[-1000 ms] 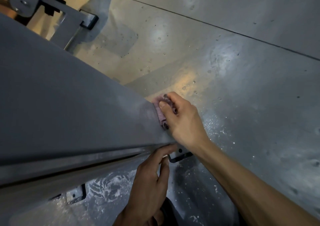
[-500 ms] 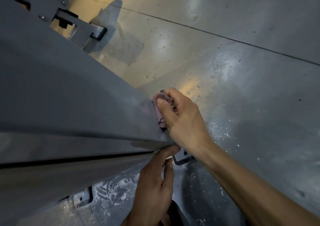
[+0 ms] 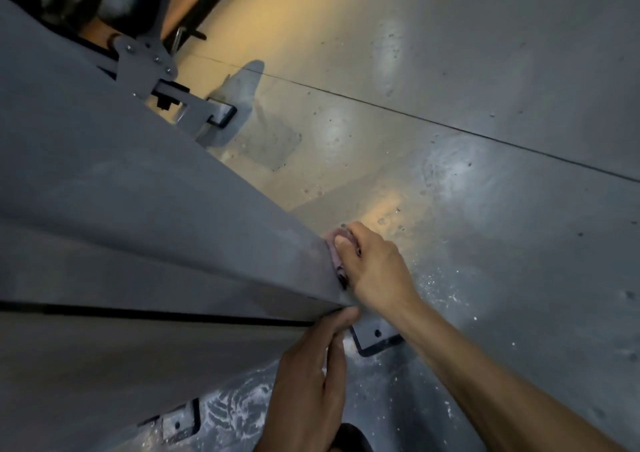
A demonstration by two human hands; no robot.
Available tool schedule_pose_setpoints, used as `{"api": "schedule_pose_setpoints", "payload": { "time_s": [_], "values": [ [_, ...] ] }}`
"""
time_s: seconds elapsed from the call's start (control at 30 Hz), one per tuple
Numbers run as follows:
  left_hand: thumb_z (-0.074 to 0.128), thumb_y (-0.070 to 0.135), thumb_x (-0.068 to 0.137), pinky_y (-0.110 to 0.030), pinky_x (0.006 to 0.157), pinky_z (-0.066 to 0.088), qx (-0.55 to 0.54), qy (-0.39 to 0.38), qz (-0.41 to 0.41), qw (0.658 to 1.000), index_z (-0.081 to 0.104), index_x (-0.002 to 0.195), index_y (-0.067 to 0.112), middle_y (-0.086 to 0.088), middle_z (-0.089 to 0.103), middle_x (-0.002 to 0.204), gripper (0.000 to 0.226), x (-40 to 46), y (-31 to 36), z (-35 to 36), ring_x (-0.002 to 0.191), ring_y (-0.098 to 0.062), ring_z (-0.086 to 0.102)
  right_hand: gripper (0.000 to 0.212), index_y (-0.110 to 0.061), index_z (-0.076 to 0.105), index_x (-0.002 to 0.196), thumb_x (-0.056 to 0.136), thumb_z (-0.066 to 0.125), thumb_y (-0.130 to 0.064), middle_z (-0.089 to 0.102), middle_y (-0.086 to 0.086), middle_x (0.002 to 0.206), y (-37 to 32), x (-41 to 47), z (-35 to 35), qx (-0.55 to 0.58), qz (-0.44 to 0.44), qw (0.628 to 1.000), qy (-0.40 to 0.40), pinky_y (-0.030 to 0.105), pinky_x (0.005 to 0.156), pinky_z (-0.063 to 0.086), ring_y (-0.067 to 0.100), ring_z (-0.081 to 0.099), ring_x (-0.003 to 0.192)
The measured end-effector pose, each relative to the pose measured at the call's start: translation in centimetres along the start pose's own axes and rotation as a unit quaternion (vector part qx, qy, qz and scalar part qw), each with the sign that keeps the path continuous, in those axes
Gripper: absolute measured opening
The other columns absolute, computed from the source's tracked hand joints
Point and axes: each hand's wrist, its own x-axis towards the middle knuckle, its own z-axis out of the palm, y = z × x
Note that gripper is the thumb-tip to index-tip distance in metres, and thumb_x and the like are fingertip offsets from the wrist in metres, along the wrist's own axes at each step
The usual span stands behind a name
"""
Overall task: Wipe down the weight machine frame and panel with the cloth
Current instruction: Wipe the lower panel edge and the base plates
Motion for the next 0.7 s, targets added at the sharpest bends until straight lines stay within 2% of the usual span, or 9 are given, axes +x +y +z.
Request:
{"api": "schedule_pose_setpoints", "payload": {
  "time_s": [0.13,0.2,0.3,0.37,0.5,0.63,0.7],
  "values": [
    [0.05,0.016,0.1,-0.013,0.096,0.046,0.024,0.006,0.032,0.999,0.068,0.124,0.036,0.028,0.068,0.123,0.036,0.1,1.3,-1.2,0.116,0.008,0.062,0.02,-0.032,0.051,0.086,0.106,0.048,-0.037,0.06,-0.009,0.074,-2.3,-0.5,-0.9,0.027,-0.036,0.999,0.021,0.027,0.058,0.041,0.015,0.058,0.071],
    [0.052,0.014,0.1,-0.007,0.094,0.043,0.032,0.003,0.032,0.999,0.067,0.124,0.039,0.03,0.066,0.124,0.038,0.0,1.9,-1.9,0.116,0.01,0.061,0.017,-0.034,0.054,0.091,0.106,0.047,-0.037,0.065,-0.007,0.081,-3.0,-1.0,-1.1,0.048,-0.053,0.997,0.026,0.031,0.064,0.045,0.016,0.061,0.075],
    [0.056,0.011,0.101,-0.001,0.092,0.038,0.047,0.003,0.037,0.998,0.064,0.126,0.045,0.033,0.064,0.125,0.043,-0.4,2.7,-3.2,0.116,0.014,0.059,0.022,-0.025,0.063,0.11,0.107,0.044,-0.036,0.071,0.002,0.09,-2.1,-1.4,-1.0,0.0,-0.012,1.0,0.002,0.039,0.071,0.054,0.022,0.066,0.08],
    [0.056,0.014,0.102,-0.001,0.092,0.038,0.055,0.001,0.048,0.997,0.062,0.126,0.048,0.034,0.063,0.126,0.042,-0.6,3.3,-4.2,0.116,0.015,0.058,0.023,-0.024,0.063,0.107,0.107,0.044,-0.036,0.071,0.002,0.087,-2.6,-1.5,-1.2,-0.011,0.007,1.0,-0.001,0.04,0.07,0.054,0.023,0.065,0.079],
    [0.049,0.025,0.099,-0.014,0.102,0.043,0.073,0.001,0.072,0.995,0.062,0.131,0.041,0.028,0.063,0.131,0.038,-0.9,3.7,-5.9,0.122,0.009,0.058,0.021,-0.024,0.059,0.093,0.106,0.048,-0.036,0.067,-0.002,0.081,-6.7,-1.7,-1.8,0.053,-0.058,0.996,0.04,0.038,0.066,0.048,0.019,0.063,0.076],
    [0.048,0.022,0.099,-0.004,0.099,0.036,0.106,-0.013,0.072,0.992,0.049,0.138,0.053,0.031,0.057,0.138,0.049,-1.5,4.9,-7.9,0.124,0.013,0.053,0.022,-0.023,0.059,0.1,0.107,0.042,-0.037,0.07,0.005,0.088,-7.3,-2.2,-1.7,0.015,-0.024,0.999,0.035,0.045,0.072,0.053,0.028,0.066,0.084],
    [0.047,0.023,0.099,-0.002,0.098,0.034,0.121,-0.025,0.076,0.989,0.042,0.139,0.057,0.034,0.05,0.142,0.053,-1.6,5.6,-8.9,0.126,0.015,0.049,0.023,-0.022,0.057,0.097,0.107,0.041,-0.035,0.069,0.006,0.089,-8.2,-2.3,-2.0,0.002,-0.02,0.999,0.031,0.046,0.074,0.053,0.029,0.065,0.085]
  ]
}}
